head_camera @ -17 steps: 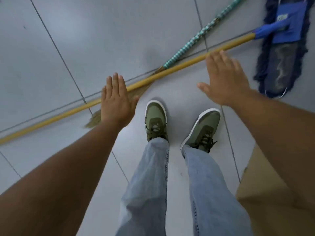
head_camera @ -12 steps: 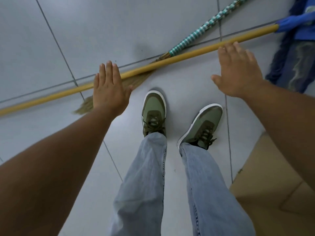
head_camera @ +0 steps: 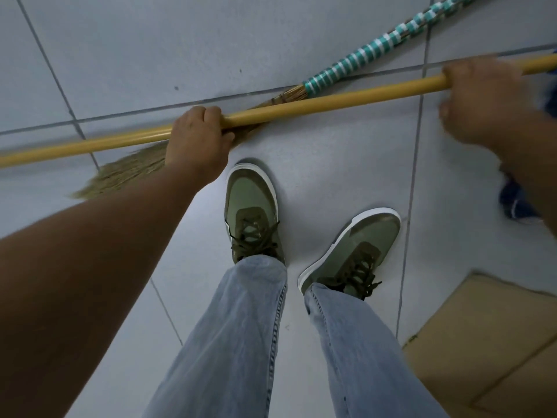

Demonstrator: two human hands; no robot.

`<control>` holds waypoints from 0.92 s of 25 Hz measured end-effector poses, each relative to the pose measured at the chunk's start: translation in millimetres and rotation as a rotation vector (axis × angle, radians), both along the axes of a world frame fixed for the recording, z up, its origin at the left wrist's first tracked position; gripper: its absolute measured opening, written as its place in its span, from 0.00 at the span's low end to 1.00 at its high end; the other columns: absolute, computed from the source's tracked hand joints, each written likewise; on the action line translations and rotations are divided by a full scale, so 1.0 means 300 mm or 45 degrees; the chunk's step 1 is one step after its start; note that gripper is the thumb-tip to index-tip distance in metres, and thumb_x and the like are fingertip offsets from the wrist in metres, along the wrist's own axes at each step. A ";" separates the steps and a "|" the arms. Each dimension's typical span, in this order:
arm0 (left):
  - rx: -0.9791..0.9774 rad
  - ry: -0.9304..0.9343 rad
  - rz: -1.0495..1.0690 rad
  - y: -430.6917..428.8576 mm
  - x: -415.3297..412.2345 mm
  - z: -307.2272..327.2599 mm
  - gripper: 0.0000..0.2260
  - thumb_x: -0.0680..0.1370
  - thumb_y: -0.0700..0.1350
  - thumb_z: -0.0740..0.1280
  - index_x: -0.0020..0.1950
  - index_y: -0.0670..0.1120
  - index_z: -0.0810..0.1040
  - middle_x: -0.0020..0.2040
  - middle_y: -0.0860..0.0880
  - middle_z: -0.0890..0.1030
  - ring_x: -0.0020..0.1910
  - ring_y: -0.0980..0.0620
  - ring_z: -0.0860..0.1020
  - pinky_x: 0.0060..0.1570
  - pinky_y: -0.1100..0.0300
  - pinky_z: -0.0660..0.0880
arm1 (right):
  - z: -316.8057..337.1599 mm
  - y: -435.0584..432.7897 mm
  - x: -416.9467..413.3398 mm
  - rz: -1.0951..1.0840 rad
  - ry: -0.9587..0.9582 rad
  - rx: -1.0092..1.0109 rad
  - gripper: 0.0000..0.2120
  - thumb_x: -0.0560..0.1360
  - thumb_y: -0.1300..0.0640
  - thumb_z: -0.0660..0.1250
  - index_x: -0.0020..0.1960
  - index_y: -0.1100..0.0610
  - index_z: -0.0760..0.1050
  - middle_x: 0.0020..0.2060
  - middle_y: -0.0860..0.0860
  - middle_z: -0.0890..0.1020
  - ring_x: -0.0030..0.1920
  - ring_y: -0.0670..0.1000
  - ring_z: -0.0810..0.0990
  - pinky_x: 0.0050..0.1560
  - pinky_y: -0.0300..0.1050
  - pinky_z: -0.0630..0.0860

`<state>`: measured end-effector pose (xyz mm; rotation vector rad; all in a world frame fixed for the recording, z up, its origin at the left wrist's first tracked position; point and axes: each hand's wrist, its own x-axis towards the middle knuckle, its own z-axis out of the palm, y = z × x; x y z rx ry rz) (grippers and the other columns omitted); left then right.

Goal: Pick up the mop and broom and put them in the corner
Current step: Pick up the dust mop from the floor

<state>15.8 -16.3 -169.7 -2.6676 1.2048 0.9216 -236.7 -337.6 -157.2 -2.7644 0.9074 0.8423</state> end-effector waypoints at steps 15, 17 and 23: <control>-0.046 -0.373 0.602 -0.050 -0.012 0.288 0.13 0.72 0.38 0.59 0.56 0.39 0.72 0.71 0.33 0.63 0.71 0.31 0.58 0.68 0.35 0.52 | 0.290 -0.041 0.038 -0.068 0.088 0.168 0.18 0.71 0.41 0.64 0.35 0.54 0.65 0.33 0.60 0.76 0.37 0.64 0.77 0.39 0.55 0.71; -0.127 -0.261 0.956 -0.094 0.019 0.383 0.21 0.74 0.34 0.56 0.68 0.38 0.64 0.76 0.32 0.47 0.75 0.34 0.45 0.72 0.41 0.47 | 0.389 -0.004 0.061 -0.094 0.050 0.117 0.17 0.70 0.42 0.65 0.36 0.55 0.68 0.35 0.62 0.79 0.38 0.64 0.78 0.41 0.55 0.71; -0.999 0.621 2.532 -0.302 0.148 0.756 0.13 0.77 0.40 0.59 0.62 0.45 0.65 0.55 0.42 0.74 0.47 0.43 0.80 0.46 0.53 0.80 | 0.715 0.030 0.107 -0.132 -0.108 -0.029 0.13 0.68 0.50 0.71 0.37 0.59 0.75 0.31 0.62 0.79 0.34 0.64 0.78 0.36 0.54 0.72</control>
